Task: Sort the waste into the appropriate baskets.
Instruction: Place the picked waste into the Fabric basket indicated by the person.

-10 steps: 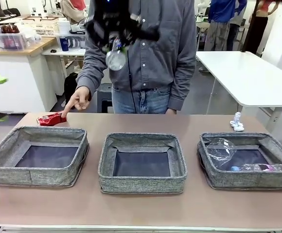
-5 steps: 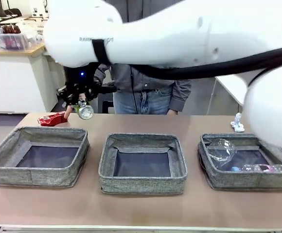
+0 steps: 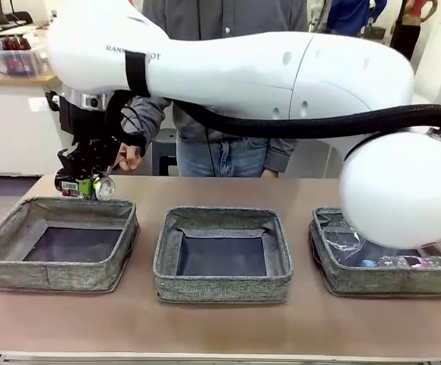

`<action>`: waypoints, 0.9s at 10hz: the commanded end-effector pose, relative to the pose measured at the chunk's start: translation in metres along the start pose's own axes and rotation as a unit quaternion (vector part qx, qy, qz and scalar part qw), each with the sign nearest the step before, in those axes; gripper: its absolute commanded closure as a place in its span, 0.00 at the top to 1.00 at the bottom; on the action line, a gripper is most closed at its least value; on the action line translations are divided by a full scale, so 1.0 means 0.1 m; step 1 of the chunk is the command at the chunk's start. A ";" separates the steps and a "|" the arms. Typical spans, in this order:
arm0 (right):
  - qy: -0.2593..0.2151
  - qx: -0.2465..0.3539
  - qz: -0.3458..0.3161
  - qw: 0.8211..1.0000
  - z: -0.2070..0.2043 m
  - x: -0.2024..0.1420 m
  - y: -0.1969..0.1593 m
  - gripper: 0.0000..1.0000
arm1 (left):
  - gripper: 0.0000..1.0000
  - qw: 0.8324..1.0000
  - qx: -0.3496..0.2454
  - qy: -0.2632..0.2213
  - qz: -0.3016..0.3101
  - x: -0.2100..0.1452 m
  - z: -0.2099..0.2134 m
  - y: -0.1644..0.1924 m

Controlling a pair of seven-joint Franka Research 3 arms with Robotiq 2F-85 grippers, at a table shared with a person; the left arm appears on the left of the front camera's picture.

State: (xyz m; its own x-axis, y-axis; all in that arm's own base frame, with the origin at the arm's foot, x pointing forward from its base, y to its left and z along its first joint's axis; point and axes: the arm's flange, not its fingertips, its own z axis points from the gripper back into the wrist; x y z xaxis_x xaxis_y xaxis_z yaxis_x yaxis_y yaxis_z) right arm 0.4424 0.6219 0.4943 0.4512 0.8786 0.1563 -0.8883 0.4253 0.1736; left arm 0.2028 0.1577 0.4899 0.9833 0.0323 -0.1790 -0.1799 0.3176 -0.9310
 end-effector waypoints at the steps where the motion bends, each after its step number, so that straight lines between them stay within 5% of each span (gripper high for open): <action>1: 0.009 0.011 0.021 1.000 0.12 0.23 -0.10 0.34 | 1.00 1.000 -0.004 -0.004 -0.007 0.00 0.02 -0.02; 5: -0.020 0.007 0.013 1.000 0.16 0.22 -0.17 0.34 | 1.00 1.000 -0.004 -0.004 -0.007 0.00 0.02 -0.02; 6: -0.029 0.008 0.013 0.999 0.16 0.21 -0.19 0.86 | 1.00 1.000 -0.004 -0.004 -0.007 0.00 0.02 -0.02; 9: -0.053 0.015 0.007 0.998 0.17 0.20 -0.23 1.00 | 1.00 1.000 -0.004 -0.004 -0.007 0.00 0.02 -0.02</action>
State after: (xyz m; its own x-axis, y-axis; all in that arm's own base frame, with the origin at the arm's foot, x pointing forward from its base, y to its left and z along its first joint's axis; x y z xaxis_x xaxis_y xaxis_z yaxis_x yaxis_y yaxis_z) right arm 0.4630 0.6182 0.5044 0.4561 0.8610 0.2251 -0.8880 0.4236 0.1792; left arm 0.2028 0.1578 0.4899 0.9833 0.0326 -0.1789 -0.1799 0.3177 -0.9310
